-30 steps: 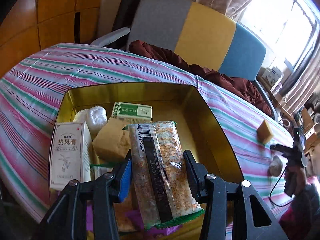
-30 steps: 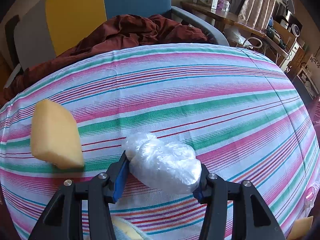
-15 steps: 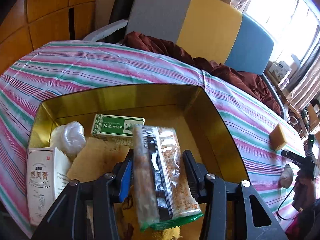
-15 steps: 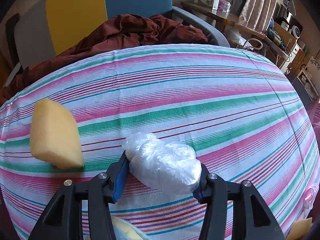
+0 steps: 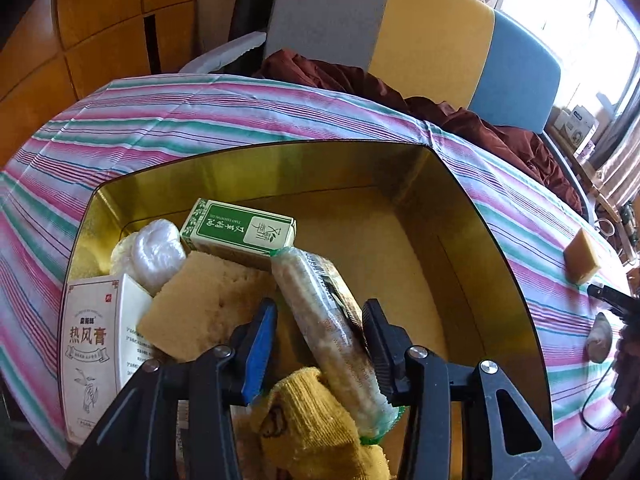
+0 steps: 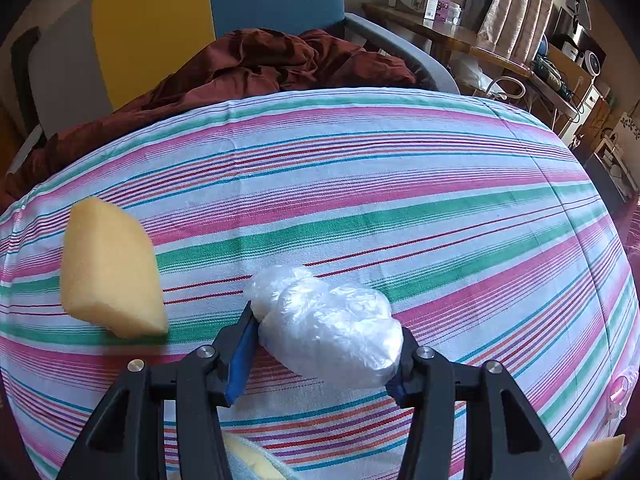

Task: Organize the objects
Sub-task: 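Carry the cracker pack into the gold box and open the left gripper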

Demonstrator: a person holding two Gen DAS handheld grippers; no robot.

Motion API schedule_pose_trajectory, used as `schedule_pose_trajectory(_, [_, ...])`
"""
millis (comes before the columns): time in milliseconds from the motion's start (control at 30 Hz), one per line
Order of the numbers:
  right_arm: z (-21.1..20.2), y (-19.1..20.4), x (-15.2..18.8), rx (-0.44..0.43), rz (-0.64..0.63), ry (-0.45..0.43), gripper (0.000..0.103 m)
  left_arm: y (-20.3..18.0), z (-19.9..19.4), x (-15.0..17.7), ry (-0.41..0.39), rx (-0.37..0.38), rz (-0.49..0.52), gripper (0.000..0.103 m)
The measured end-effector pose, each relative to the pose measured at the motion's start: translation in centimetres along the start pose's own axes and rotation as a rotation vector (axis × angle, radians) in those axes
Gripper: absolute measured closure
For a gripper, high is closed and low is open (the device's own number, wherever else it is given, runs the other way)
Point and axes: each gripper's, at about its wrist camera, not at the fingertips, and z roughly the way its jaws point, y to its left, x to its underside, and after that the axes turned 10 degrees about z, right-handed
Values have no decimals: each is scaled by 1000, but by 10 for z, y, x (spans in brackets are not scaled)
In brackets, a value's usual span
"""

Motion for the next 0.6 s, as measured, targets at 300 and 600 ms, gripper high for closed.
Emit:
schedule_pose_trajectory(300, [0,1,1,1,0,-1,50,-4,-25,9,-65,-40,40,54])
schedule_pose_trajectory(600, [-1,1,0,1,-1,0,50,-16,-63,21,-148,-87,119,48])
